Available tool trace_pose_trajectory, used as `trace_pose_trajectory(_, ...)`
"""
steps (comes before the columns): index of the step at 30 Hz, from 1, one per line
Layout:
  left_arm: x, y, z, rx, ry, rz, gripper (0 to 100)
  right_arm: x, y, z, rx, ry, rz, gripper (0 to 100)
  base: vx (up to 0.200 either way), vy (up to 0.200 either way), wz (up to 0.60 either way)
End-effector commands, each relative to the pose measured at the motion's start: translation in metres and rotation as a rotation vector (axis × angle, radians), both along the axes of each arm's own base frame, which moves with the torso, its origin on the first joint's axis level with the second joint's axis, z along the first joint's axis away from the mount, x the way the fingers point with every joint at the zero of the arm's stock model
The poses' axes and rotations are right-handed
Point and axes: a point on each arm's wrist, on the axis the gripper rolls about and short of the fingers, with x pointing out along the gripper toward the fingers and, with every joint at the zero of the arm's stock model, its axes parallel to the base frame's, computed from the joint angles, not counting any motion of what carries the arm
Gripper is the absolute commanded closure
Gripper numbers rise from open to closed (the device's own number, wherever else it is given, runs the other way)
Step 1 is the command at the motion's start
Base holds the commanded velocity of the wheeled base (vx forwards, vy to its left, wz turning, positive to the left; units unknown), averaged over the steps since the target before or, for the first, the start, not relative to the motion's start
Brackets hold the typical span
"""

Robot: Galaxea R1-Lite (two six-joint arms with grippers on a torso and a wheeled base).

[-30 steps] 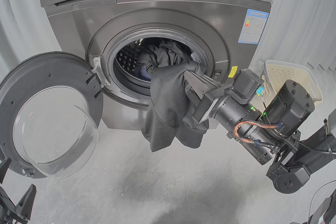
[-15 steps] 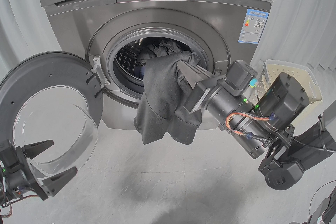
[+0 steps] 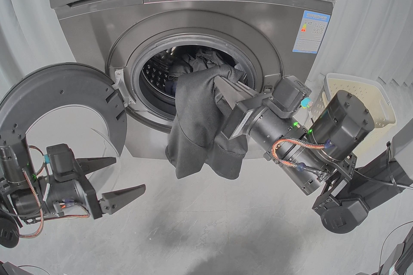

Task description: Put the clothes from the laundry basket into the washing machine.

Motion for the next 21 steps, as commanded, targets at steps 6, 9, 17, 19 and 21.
trace_pose_trajectory(6,0.042,-0.027,-0.009,0.019,0.067,-0.050,0,0.000,0.001,-0.002,-0.003,0.003,0.002,100,0.000,0.000,0.00)
trace_pose_trajectory(9,0.049,-0.035,-0.012,0.020,0.064,-0.067,0,0.000,0.001,-0.002,-0.003,0.003,0.002,100,0.000,0.000,0.00)
trace_pose_trajectory(17,0.076,-0.052,-0.028,0.016,0.040,-0.069,0,-0.001,0.003,-0.002,-0.004,0.004,0.007,100,0.000,0.000,0.00)
trace_pose_trajectory(19,0.080,-0.055,-0.032,0.018,0.047,-0.072,0,-0.001,0.003,-0.002,-0.004,0.004,0.007,100,0.000,0.000,0.00)
trace_pose_trajectory(21,0.084,-0.059,-0.037,0.016,0.055,-0.078,0,-0.001,0.003,-0.002,-0.004,0.004,0.009,100,0.000,0.000,0.00)
